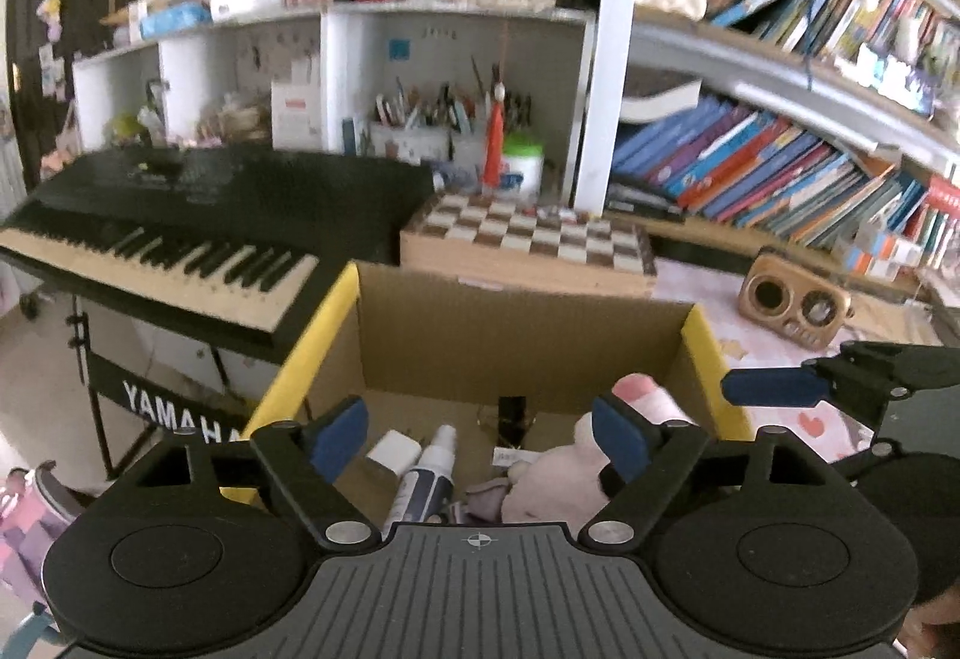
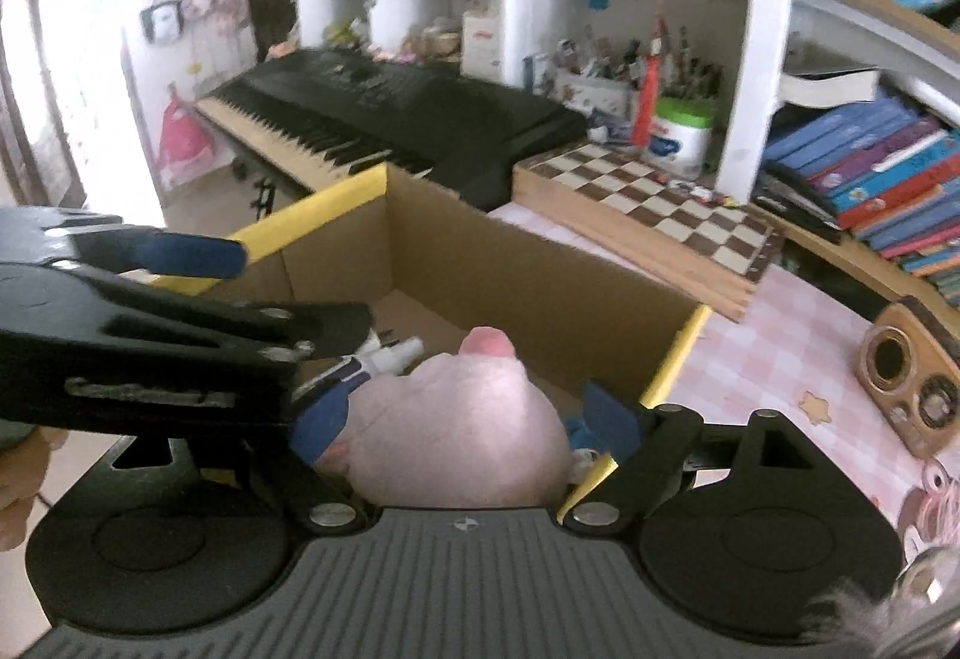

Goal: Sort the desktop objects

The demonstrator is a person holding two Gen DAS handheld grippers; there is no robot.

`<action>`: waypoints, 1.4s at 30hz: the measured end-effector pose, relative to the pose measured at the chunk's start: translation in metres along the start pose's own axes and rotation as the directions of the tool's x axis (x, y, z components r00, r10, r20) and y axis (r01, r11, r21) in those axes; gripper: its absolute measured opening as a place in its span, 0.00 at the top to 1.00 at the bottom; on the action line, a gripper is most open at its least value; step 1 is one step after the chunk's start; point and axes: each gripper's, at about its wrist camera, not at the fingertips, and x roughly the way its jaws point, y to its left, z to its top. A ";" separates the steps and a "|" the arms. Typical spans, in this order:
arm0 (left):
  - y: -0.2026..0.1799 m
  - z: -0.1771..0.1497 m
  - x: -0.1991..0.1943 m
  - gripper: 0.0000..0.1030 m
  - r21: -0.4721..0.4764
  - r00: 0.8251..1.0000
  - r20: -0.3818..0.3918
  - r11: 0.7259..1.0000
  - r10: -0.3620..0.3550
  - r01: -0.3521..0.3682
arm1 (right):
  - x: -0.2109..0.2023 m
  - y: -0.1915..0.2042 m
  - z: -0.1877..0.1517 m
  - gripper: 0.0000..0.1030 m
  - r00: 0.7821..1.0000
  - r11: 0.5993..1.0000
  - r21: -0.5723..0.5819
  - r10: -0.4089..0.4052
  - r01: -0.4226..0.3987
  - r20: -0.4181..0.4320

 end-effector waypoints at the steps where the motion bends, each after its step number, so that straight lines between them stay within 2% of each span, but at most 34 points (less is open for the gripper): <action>1: 0.000 -0.001 -0.006 0.17 -0.003 1.000 0.013 1.000 -0.001 0.001 | -0.006 0.000 -0.001 0.17 1.000 1.000 0.014 -0.013 0.013 0.013; 10: 0.002 -0.012 -0.061 0.15 -0.033 0.992 0.118 0.998 -0.043 0.047 | -0.059 0.000 -0.018 0.17 0.985 0.977 0.184 -0.133 0.111 0.112; 17: -0.001 -0.036 -0.093 0.14 -0.014 0.988 0.138 0.997 -0.075 0.078 | -0.106 0.017 -0.044 0.17 0.960 0.944 0.274 -0.231 0.181 0.160; 20: -0.001 -0.049 -0.107 0.10 -0.005 0.987 0.140 0.997 -0.075 0.077 | -0.125 0.028 -0.058 0.17 0.948 0.932 0.290 -0.271 0.216 0.167; 28: 0.003 -0.085 -0.141 0.06 0.006 0.989 0.129 0.998 -0.069 0.069 | -0.163 0.060 -0.103 0.17 0.919 0.893 0.335 -0.366 0.301 0.149; 36: 0.001 -0.122 -0.161 0.06 0.033 0.995 0.088 0.998 -0.057 0.054 | -0.185 0.090 -0.146 0.17 0.909 0.861 0.374 -0.406 0.345 0.096; 42: -0.005 -0.141 -0.169 0.06 0.069 0.997 0.065 0.997 -0.042 0.037 | -0.199 0.109 -0.173 0.15 0.893 0.837 0.385 -0.445 0.389 0.064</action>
